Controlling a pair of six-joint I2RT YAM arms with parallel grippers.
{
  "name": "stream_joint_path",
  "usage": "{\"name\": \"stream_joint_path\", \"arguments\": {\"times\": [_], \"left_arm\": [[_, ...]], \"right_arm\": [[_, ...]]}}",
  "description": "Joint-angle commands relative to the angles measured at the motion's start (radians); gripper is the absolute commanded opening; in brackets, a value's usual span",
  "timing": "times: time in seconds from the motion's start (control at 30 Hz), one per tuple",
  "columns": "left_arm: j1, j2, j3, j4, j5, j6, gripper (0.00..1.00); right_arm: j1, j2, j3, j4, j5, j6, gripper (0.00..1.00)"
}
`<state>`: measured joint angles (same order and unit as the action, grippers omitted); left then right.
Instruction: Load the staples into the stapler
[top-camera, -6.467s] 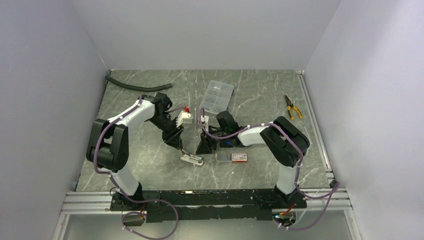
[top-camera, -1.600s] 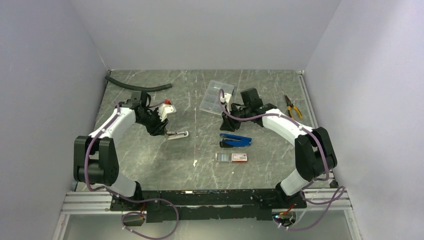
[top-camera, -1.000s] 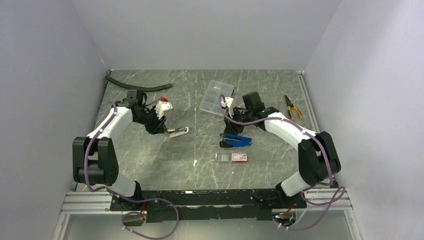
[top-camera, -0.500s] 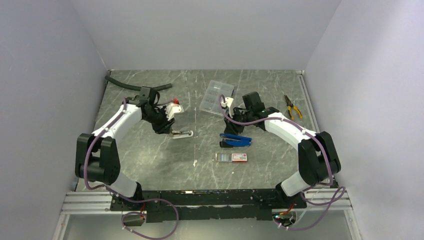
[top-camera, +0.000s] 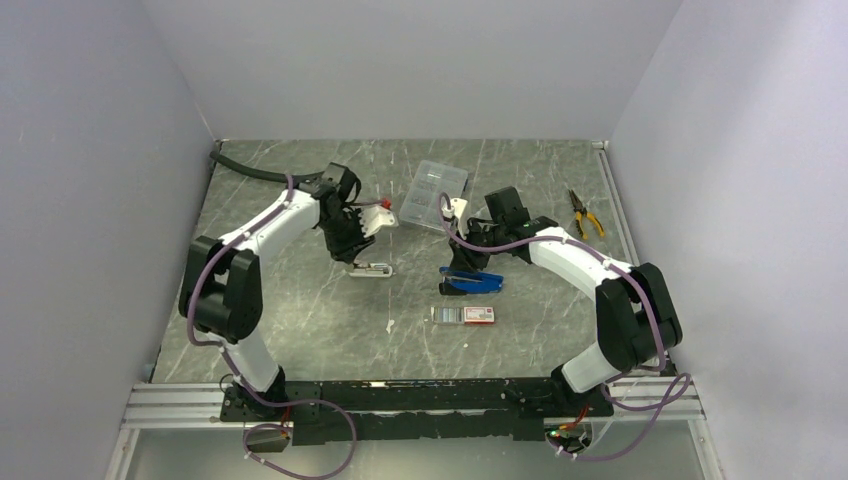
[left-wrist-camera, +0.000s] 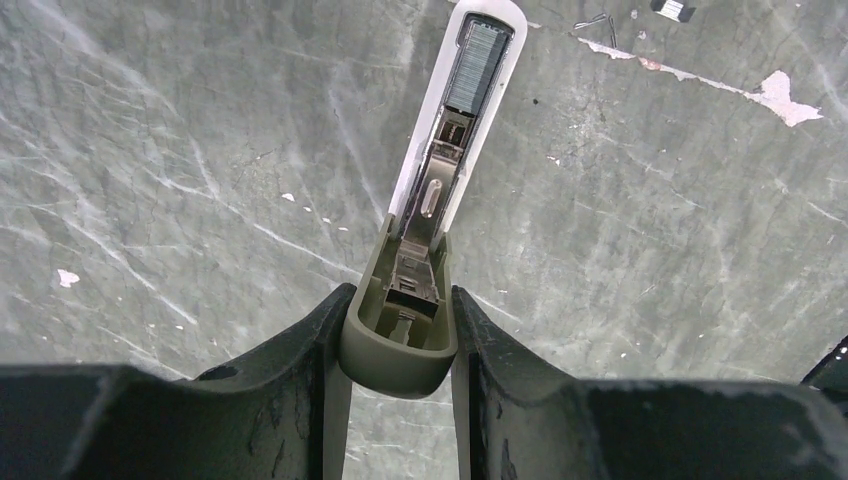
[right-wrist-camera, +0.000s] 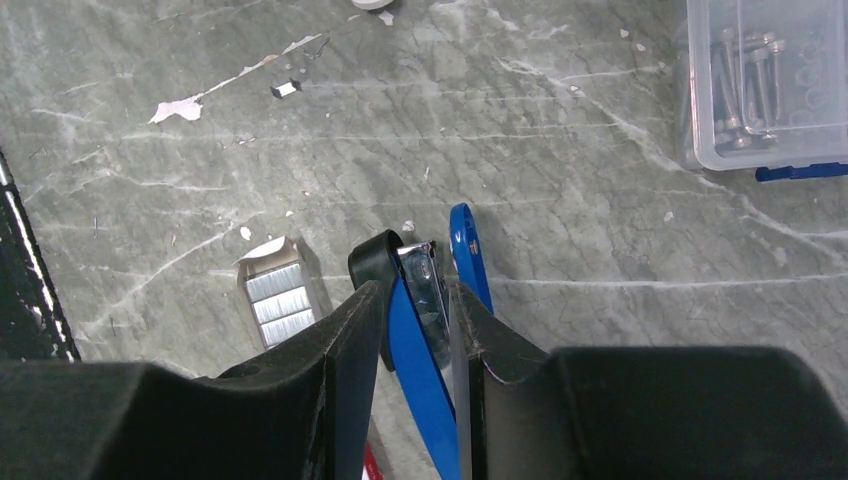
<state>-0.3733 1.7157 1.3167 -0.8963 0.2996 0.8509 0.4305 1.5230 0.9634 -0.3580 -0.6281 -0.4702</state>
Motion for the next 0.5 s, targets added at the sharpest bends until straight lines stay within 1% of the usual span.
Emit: {"name": "stream_joint_path", "arguments": {"times": [0.0, 0.2, 0.33, 0.47], "left_arm": [[-0.035, 0.039, 0.048, -0.036, -0.076, -0.057, 0.27], [-0.095, 0.082, 0.09, -0.064, -0.149, -0.105, 0.27], [-0.139, 0.084, 0.081, -0.063, -0.178, -0.133, 0.27], [-0.151, 0.063, 0.056, -0.037, -0.183, -0.151, 0.25]], "right_arm": [[-0.007, -0.042, 0.0, 0.016, 0.001, -0.017, 0.35], [-0.007, -0.043, -0.002, 0.019, 0.003, -0.014, 0.34], [-0.007, -0.046, -0.004, 0.023, 0.007, -0.012, 0.35], [-0.009, -0.044, -0.007, 0.023, 0.007, -0.013, 0.34]]}}
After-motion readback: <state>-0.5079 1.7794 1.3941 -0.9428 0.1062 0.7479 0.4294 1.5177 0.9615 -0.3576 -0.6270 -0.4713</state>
